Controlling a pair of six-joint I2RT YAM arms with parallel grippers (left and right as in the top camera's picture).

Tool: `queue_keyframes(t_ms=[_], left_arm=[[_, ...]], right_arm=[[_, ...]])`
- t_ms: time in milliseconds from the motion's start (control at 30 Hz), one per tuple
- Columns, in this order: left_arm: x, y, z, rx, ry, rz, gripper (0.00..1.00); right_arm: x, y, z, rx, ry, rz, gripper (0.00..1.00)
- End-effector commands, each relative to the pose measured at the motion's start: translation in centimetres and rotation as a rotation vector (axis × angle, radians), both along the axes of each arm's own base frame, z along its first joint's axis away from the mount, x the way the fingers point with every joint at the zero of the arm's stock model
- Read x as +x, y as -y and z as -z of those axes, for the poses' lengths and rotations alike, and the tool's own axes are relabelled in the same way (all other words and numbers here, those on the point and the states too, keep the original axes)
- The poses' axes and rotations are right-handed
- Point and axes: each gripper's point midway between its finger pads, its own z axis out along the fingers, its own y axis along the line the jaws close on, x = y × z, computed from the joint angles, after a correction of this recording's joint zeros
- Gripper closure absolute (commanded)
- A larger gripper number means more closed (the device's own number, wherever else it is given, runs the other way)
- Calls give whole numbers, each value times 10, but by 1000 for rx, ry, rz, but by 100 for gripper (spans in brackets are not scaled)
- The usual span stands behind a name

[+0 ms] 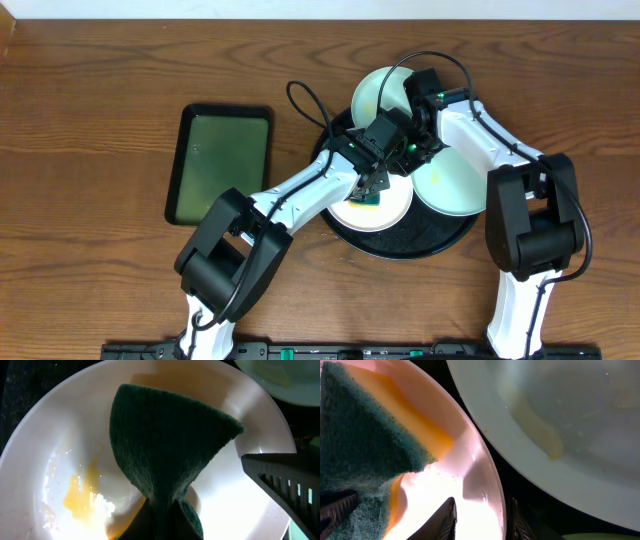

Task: Clean dirty plates on tray and stack at the side
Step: 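Hold the pink plate with the right gripper, scrub it with the left sponge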

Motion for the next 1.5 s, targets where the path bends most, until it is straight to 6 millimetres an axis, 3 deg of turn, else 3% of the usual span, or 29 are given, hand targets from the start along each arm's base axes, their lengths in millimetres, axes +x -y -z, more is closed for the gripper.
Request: queue_keyframes(t_ms=[0,100,233,333,467,600,733,867,1100,1233,1467], left_arm=[[-13,-16,22,69,-37,-40,93],[-16,-44,30,200,-24,-65,92],[-14,-81,21,379,25,-92,93],[-12,-95,9,430,48,-107,93],[-5,-99,-9,408,86,-129,93],[3,-93,-32,341,140,-148,93],[2,-58,-35,152,107,-118,93],[-1,-22,-26,-10,48,-97,93],[-23,-12,20,31,-66,-111,93],[-25,-37,38,151,-85,-137,93],[-19,-119,23,486,-18,-215,93]], right_arm=[[-4,-4,6,10,-23,0,68],[-4,-4,6,9,-24,-1,75],[-5,-4,6,9,-24,-1,97],[-5,-4,6,9,-24,-1,99],[-4,-4,6,9,-24,0,99],[-4,-3,6,6,-26,10,99],[-4,-3,6,6,-25,11,99],[-4,-3,6,6,-26,15,99],[-4,-3,6,6,-26,14,99],[-4,-3,6,6,-26,14,99],[-4,-3,6,6,-27,14,99]])
